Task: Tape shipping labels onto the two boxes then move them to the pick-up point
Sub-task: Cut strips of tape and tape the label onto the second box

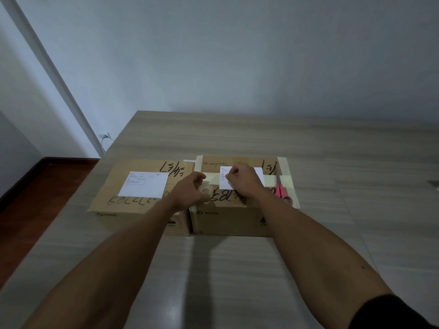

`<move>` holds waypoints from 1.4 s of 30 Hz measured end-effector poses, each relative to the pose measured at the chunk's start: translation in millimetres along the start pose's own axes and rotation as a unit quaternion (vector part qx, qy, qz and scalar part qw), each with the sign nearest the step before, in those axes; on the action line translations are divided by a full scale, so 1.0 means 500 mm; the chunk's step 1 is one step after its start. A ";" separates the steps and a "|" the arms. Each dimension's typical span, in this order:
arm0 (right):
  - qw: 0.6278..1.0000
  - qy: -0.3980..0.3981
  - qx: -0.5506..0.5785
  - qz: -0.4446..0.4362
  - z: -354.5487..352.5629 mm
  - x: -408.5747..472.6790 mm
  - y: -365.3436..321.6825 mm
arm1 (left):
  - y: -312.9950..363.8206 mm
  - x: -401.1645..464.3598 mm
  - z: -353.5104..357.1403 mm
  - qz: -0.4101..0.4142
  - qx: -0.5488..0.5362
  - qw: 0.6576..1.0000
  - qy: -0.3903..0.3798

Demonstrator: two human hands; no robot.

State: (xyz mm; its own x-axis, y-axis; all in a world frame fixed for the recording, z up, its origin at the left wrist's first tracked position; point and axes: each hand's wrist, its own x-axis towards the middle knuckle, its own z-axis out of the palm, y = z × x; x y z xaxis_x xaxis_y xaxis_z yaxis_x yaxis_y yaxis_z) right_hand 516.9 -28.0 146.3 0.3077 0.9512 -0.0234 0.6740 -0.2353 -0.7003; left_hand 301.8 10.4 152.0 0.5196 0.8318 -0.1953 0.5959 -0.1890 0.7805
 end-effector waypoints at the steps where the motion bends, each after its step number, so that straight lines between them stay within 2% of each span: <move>1: 1.000 0.004 0.006 0.003 0.001 -0.009 0.001 | 0.000 -0.003 0.001 0.008 0.008 1.000 -0.006; 8: 0.999 0.023 0.029 0.032 0.007 -0.055 -0.013 | -0.010 -0.005 0.022 0.041 0.028 0.996 0.071; 12: 0.996 -0.014 0.081 0.036 0.004 -0.077 -0.027 | -0.007 -0.010 0.020 0.068 -0.070 0.994 0.043; 17: 0.975 -0.053 0.197 0.082 0.002 -0.090 -0.064 | 0.008 -0.021 0.011 0.082 -0.122 0.989 -0.008; 19: 0.973 -0.057 0.203 0.089 -0.002 -0.095 -0.073 | 0.020 -0.027 0.011 0.082 -0.144 0.986 -0.029; 28: 0.966 -0.029 0.248 0.070 -0.042 -0.111 -0.052 | 0.044 -0.012 0.029 0.113 -0.123 0.985 -0.041; 36: 0.974 0.021 0.224 0.016 -0.071 -0.116 -0.029 | 0.070 -0.003 0.061 0.106 -0.132 0.984 -0.052; 42: 0.992 0.059 0.111 -0.006 -0.078 -0.104 -0.029 | 0.101 0.006 0.083 0.103 -0.104 0.989 -0.023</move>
State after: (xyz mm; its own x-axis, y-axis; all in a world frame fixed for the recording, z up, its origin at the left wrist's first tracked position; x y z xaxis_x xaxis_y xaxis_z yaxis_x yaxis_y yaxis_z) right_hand 517.4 -82.1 185.4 0.3851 0.9209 0.0607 0.5173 -0.1609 -0.8405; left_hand 359.0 -18.2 166.3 0.6474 0.7609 -0.0425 0.3377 -0.2365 0.9110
